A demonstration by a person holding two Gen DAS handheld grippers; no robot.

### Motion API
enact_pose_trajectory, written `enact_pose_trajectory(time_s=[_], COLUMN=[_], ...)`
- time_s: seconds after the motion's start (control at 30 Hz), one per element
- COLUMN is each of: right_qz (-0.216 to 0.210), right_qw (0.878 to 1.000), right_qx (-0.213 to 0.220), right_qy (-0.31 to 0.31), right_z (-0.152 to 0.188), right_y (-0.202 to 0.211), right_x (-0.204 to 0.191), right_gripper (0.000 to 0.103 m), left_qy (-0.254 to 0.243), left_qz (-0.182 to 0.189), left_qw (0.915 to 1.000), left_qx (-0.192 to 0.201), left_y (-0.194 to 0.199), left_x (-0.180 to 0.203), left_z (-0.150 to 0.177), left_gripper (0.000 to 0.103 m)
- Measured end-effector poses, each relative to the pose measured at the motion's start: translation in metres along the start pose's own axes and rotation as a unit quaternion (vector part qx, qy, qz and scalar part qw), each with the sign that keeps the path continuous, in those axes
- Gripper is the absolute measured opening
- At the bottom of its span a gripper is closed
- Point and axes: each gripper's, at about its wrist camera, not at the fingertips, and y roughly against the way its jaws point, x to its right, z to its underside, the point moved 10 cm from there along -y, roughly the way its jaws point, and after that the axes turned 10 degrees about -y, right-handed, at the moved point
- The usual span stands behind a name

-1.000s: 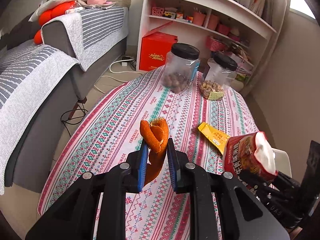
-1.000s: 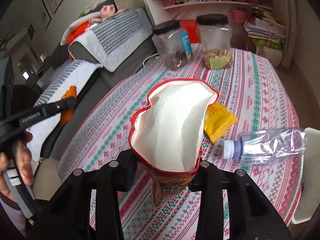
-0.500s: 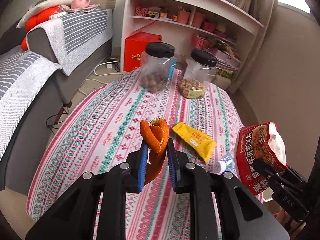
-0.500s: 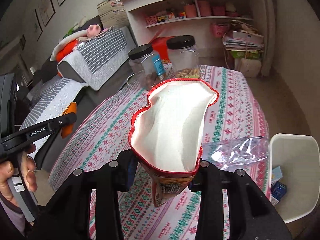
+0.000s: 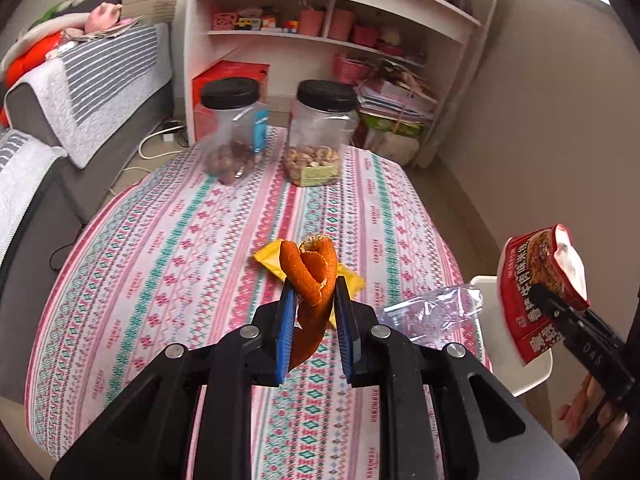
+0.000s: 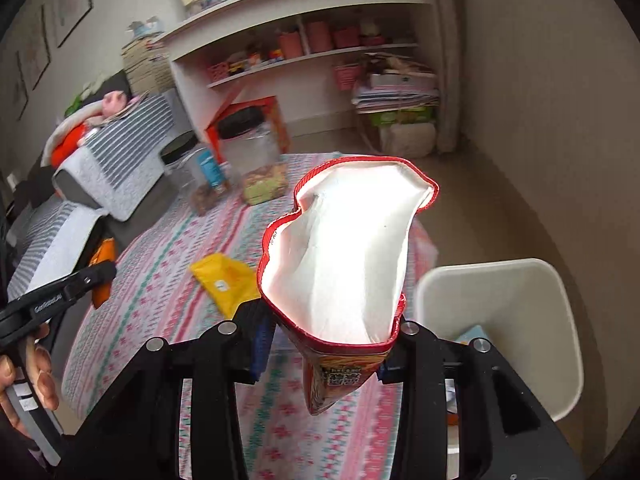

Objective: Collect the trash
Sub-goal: 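Carry the red noodle cup over the bin and open the right tool to drop it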

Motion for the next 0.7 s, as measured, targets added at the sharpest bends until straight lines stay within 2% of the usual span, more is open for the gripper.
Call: enact_pose_trajectory(time_s=[0.3, 0.33, 0.43, 0.7], right_qz=[0.092, 0.102, 0.115, 0.131], right_qw=[0.993, 0.991, 0.987, 0.973], right_qx=[0.001, 0.003, 0.014, 0.055], right_qy=[-0.075, -0.082, -0.109, -0.181], right_z=[-0.016, -0.017, -0.020, -0.035], right_y=[0.013, 0.016, 0.025, 0.052], right_x=[0.098, 0.109, 0.131, 0.174], right_gripper=[0.041, 0.050, 0.063, 0.075], left_qy=[-0.033, -0.037, -0.051, -0.112], left_qz=[0.037, 0.043, 0.058, 0.105], left_qw=[0.9987, 0.9983, 0.9969, 0.9878], left_qx=[-0.009, -0.011, -0.015, -0.025], left_y=[-0.023, -0.025, -0.032, -0.046], left_x=[0.069, 0.079, 0.105, 0.202], left_z=[-0.005, -0.005, -0.004, -0.002], left_gripper=[0.020, 0.020, 0.020, 0.020])
